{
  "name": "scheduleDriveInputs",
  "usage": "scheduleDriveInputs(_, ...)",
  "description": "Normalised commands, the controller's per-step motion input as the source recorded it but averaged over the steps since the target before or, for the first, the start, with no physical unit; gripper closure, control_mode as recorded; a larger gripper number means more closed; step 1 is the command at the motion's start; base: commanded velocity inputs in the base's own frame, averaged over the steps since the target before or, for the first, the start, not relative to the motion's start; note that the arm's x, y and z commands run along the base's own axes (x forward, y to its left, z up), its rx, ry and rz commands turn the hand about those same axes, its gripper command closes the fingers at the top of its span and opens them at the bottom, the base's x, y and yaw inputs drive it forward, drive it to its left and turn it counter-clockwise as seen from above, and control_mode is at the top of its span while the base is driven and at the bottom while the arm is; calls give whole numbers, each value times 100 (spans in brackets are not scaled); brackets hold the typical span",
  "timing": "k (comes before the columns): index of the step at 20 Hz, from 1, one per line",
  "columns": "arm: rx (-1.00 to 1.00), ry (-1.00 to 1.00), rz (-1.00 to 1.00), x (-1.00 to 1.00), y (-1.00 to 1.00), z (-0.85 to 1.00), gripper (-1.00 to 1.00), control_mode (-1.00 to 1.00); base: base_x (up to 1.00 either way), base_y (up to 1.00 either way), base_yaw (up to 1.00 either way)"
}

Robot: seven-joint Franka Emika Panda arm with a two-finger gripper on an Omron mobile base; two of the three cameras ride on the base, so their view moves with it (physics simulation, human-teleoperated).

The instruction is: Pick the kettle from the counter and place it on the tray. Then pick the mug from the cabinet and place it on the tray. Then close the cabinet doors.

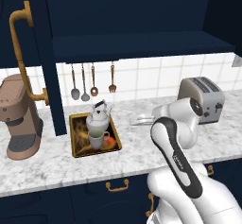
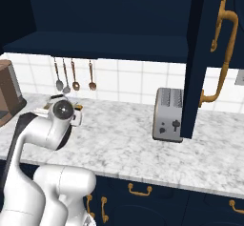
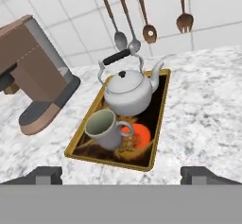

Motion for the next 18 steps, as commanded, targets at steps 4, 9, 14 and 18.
scheduleDriveInputs(4, 2, 3, -28, -22, -66, 8, -100, -100, 0, 0, 0)
scheduleDriveInputs(9, 1, 0, -16, -6, -32, 0, 100, -100, 0, 0, 0)
scheduleDriveInputs(14, 7, 0, 0, -8, -32, 0, 100, -100, 0, 0, 0)
scheduleDriveInputs(18, 20, -2, -5, -34, -77, 0, 100, -100, 0, 0, 0)
